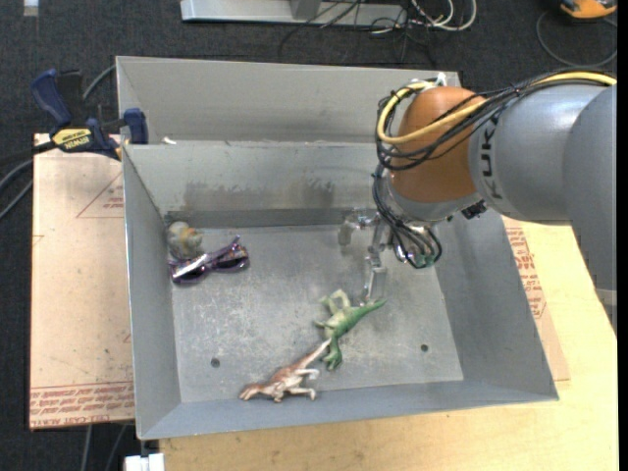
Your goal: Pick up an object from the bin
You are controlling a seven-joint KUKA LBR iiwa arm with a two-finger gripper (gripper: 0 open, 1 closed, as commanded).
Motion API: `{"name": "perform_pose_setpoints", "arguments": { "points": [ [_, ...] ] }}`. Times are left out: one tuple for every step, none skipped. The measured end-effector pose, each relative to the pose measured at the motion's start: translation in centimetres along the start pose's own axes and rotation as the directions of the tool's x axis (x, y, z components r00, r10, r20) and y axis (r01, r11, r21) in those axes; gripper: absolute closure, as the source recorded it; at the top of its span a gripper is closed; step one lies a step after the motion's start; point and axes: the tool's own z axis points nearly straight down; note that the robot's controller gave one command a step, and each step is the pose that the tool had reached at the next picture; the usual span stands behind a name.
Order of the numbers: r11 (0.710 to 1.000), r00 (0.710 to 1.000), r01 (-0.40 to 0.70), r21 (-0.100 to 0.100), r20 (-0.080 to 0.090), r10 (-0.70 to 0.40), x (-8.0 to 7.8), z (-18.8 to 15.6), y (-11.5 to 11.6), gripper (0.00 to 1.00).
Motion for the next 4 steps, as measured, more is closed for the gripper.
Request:
{"name": "perform_pose_setpoints", "arguments": {
  "points": [
    [0.997,0.997,0.08,-0.001,-0.01,-0.08,2.4,2.1,-1.6,0.0],
    [0.985,0.985,0.171,-0.002,-0.002,-0.171,11.4,2.1,1.3,0.0],
    [0.881,0.881,0.473,-0.005,-0.005,-0.473,8.7,2.1,3.2,0.0],
    [0.899,0.899,0.438,-0.004,0.002,-0.438,8.9,2.1,7.6,0.0]
  ]
}}
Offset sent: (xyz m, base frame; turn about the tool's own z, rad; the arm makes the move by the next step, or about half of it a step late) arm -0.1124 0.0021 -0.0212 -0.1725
